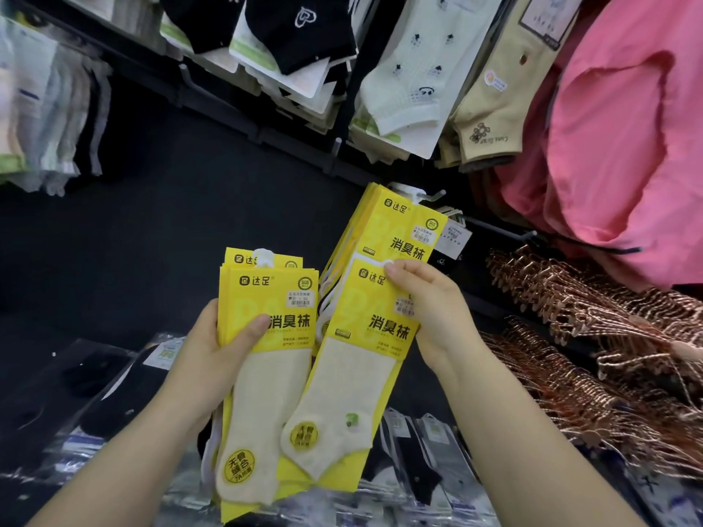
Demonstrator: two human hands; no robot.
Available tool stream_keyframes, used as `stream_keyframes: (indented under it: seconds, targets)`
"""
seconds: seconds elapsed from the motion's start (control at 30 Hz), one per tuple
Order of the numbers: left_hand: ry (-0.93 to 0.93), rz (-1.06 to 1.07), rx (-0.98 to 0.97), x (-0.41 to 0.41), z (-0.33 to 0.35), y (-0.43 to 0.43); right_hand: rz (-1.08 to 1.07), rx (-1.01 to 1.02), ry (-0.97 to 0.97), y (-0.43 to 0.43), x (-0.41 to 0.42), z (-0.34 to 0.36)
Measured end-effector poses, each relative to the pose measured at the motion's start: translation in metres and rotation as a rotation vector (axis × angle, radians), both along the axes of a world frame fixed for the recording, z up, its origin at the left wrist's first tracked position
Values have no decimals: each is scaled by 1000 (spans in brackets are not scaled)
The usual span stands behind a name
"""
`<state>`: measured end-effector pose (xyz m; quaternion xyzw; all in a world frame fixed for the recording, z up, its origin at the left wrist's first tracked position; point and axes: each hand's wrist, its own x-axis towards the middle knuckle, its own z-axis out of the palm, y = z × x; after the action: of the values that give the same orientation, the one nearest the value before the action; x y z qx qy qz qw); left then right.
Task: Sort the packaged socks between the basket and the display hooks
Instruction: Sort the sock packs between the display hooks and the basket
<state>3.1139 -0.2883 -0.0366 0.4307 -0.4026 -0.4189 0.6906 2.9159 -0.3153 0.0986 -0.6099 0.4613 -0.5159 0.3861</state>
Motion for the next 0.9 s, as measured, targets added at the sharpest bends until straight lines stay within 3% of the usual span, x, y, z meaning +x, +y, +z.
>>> stream_keyframes:
  seconds: [0.2,0.37,0.67,0.8,0.9]
  targets:
    - [-68,66,15,10,3,1,-200,-161,-183,-20,-7,43]
    - [-99,75,34,12,1,0,-261,-260,-126,-47,4,70]
    - [-82,23,34,4,0,-1,-434,-308,-124,-69,12,53]
    - [-20,-15,30,2,0,-1,-576,-534,134,-44,14,29]
    - [-1,-26,18,1,1,-1,-257,-459,352,-15,35,-1]
